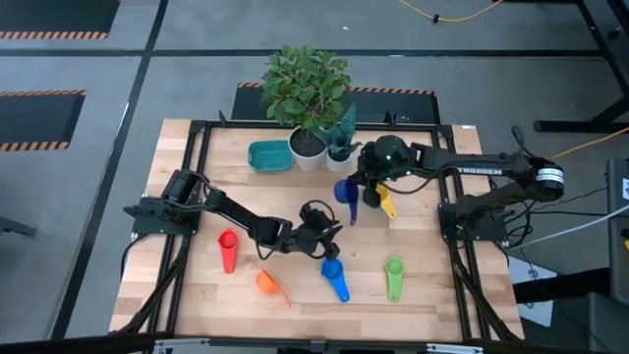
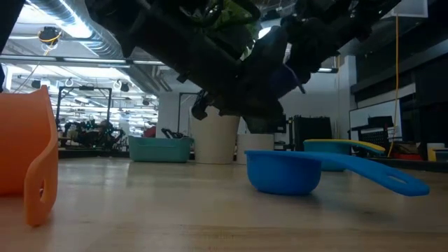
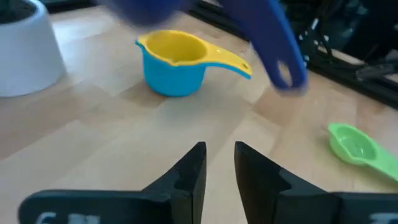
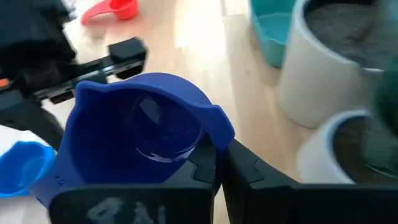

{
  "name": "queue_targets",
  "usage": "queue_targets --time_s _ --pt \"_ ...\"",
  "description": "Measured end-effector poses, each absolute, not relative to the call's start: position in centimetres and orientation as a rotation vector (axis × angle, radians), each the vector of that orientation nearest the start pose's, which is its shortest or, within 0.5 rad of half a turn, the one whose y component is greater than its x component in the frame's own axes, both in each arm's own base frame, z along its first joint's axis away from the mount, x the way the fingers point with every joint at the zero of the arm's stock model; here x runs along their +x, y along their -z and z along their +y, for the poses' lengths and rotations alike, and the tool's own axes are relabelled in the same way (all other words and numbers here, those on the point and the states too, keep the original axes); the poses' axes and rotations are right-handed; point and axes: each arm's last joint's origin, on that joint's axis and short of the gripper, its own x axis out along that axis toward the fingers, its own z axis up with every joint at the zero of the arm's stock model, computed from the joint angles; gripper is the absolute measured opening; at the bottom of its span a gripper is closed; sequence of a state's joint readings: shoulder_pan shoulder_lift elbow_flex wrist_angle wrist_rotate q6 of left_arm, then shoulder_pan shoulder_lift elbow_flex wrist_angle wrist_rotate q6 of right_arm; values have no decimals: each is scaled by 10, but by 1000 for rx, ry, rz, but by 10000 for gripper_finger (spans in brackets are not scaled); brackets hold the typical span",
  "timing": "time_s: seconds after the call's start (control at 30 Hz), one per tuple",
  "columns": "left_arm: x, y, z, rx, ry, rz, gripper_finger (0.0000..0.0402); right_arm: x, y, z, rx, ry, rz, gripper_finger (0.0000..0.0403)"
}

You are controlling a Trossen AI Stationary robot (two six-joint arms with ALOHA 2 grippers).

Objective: Nest measuring cups in basket
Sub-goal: Stack the blue measuring cup on top of the yellow measuring cup

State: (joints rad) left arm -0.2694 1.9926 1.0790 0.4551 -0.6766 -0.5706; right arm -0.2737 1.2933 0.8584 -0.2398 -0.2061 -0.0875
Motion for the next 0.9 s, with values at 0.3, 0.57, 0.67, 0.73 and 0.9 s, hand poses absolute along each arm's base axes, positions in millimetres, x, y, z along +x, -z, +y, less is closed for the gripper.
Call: queue_targets --time_s 0.3,0.57,0.67,0.73,0.9 --pt "398 -147 -88 -356 -475 296 79 224 -287 -59 22 28 817 12" --pt "398 -147 -87 -353 -475 295 77 209 -302 -62 -123 142 967 13" --pt "398 -147 -87 -352 -475 295 77 207 -297 -69 -131 178 994 13" --pt "398 -147 -87 -352 -475 295 77 206 -290 -75 -134 187 1020 13" --pt "398 -147 -87 -352 -475 294 76 200 -268 -89 -115 219 1073 13"
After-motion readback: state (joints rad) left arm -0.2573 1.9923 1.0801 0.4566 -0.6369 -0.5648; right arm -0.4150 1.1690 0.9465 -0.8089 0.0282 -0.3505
